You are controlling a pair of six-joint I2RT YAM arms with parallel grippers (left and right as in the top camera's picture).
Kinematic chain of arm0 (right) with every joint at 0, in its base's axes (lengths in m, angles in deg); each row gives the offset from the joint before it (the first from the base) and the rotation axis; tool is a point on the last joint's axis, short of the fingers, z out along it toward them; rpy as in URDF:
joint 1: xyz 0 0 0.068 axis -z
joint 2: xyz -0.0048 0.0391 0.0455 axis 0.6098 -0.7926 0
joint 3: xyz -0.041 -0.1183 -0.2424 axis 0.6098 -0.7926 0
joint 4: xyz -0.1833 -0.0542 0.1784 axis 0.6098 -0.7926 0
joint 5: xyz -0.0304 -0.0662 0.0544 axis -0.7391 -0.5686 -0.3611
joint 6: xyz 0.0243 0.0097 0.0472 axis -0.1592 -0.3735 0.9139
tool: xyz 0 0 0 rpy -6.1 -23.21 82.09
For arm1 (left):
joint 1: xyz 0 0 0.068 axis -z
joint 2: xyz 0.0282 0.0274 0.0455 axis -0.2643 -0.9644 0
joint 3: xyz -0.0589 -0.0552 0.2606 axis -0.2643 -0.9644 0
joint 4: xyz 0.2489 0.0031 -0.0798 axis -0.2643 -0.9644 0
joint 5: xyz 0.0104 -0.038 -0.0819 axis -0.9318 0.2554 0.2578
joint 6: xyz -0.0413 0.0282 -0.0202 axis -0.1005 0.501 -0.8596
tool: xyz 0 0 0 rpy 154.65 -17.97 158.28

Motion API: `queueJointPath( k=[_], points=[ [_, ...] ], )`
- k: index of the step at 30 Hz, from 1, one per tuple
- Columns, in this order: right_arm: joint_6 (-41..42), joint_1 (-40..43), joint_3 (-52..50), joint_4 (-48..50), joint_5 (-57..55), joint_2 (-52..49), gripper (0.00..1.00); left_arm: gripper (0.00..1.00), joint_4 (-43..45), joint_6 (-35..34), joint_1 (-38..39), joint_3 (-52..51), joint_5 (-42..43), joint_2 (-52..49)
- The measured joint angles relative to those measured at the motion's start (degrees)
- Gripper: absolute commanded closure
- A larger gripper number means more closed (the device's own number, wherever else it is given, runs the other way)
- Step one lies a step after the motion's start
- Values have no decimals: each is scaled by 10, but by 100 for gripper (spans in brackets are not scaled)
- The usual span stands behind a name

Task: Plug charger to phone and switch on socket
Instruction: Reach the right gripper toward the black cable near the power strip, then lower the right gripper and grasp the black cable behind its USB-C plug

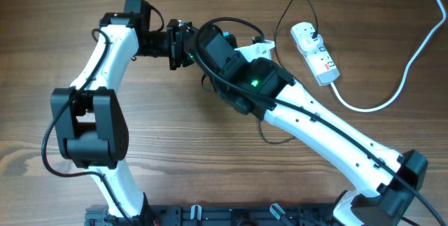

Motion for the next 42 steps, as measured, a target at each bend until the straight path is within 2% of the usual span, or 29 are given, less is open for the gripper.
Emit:
queueJointPath(
  k=[4,7,10,11,12,14,15,17,18,21,24,27,28,30,32,35,36,38,40,42],
  points=[
    [7,0,0,1,18,0,96,69,0,-2,0,0,0,0],
    [17,1,0,3,30,0,95,74,0,-2,0,0,-1,0],
    [17,2,0,5,33,0,95,82,-2,-4,0,0,-3,0],
    [17,2,0,6,34,0,95,88,-2,-4,0,0,-4,0],
    [17,3,0,7,34,0,89,93,-2,-5,0,0,-6,0],
    [30,5,0,7,37,0,49,96,-4,-10,0,0,-4,0],
    [30,5,0,2,47,0,22,96,-3,-9,-1,0,-3,0],
    [21,2,0,-5,61,0,4,96,-1,-8,-2,0,-7,0],
    [13,1,0,-5,64,0,1,96,-1,-8,-2,0,-7,0],
    [-36,0,0,-5,70,0,0,96,17,-7,-2,0,-7,0],
    [-145,1,0,-5,54,10,0,96,96,-6,-5,0,-40,0],
    [-344,15,0,-7,35,64,1,96,110,7,-22,0,-122,0],
    [-452,32,0,-22,30,100,0,96,111,22,-30,0,-162,0],
    [-566,72,6,-108,23,146,0,96,108,47,-42,0,-228,0],
    [-618,114,9,-193,26,162,0,96,108,68,-51,0,-289,7],
    [-674,165,-10,-251,45,141,1,96,104,83,-54,0,-398,56],
    [-686,171,-36,-250,52,129,3,96,99,86,-54,0,-445,86],
    [-700,172,-96,-221,75,101,16,96,73,88,-53,0,-555,148],
    [-709,172,-153,-169,105,70,21,96,38,87,-53,2,-665,178],
    [-711,172,-192,-116,147,39,30,96,14,86,-54,3,-728,179]
  ],
)
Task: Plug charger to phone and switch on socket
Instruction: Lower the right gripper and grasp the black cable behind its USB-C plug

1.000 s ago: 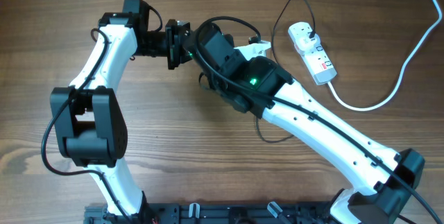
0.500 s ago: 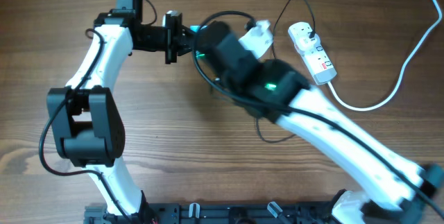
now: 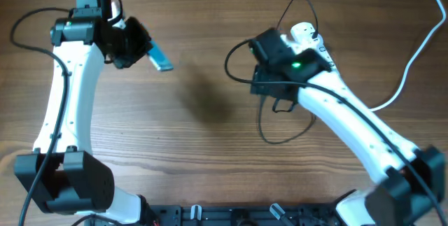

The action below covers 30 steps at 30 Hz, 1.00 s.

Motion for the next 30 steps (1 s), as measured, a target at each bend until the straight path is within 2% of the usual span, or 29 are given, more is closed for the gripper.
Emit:
queueJointPath(
  k=[4,11,16,21,30],
  points=[
    [-8,0,-16,41,43,-67,36,96,-16,-1,0,0,-58,-2],
    [-17,2,-16,62,68,-158,53,96,-22,-1,0,0,-75,-2],
    [-30,28,-19,75,94,-198,49,96,-28,-1,0,0,-77,-2],
    [-58,39,-19,100,102,-201,53,96,-28,-1,0,0,-79,-2],
    [-50,39,-19,94,110,-201,55,96,-28,-1,0,0,-79,-2]
  ],
)
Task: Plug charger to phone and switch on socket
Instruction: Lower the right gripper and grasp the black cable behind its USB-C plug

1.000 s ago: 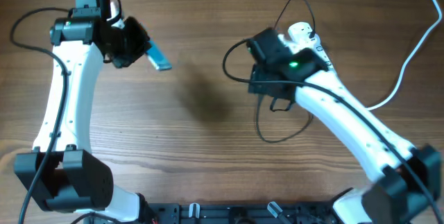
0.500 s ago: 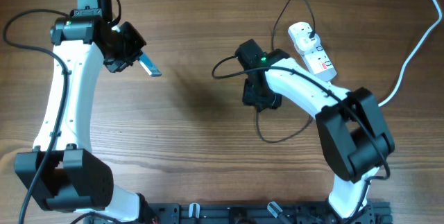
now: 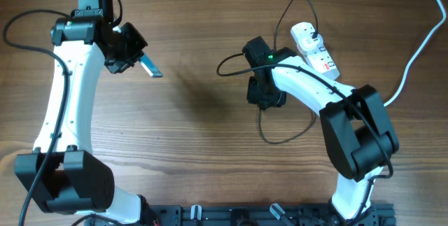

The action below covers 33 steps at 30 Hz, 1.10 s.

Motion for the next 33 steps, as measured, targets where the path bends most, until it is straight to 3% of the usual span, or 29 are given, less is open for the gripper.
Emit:
queueJointPath(
  k=[23,26,33],
  points=[
    [17,0,-26,40,-2,6,55,96,0,0,0,0,0,0],
    [19,0,-27,40,-3,7,65,96,0,0,0,0,0,0],
    [22,0,-29,40,-7,7,70,96,0,0,0,0,0,0]
  ],
)
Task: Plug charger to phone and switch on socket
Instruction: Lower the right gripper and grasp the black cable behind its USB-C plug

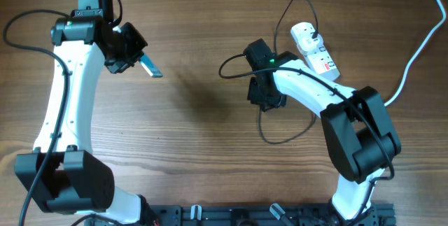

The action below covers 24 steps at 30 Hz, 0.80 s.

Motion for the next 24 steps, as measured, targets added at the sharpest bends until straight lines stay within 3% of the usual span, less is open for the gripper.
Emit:
queueJointPath(
  k=[13,24],
  points=[
    [2,0,0,-2,-1,0,77,96,2,0,0,0,0,0],
    [2,0,0,0,2,0,73,96,4,0,0,0,0,0]
  ],
)
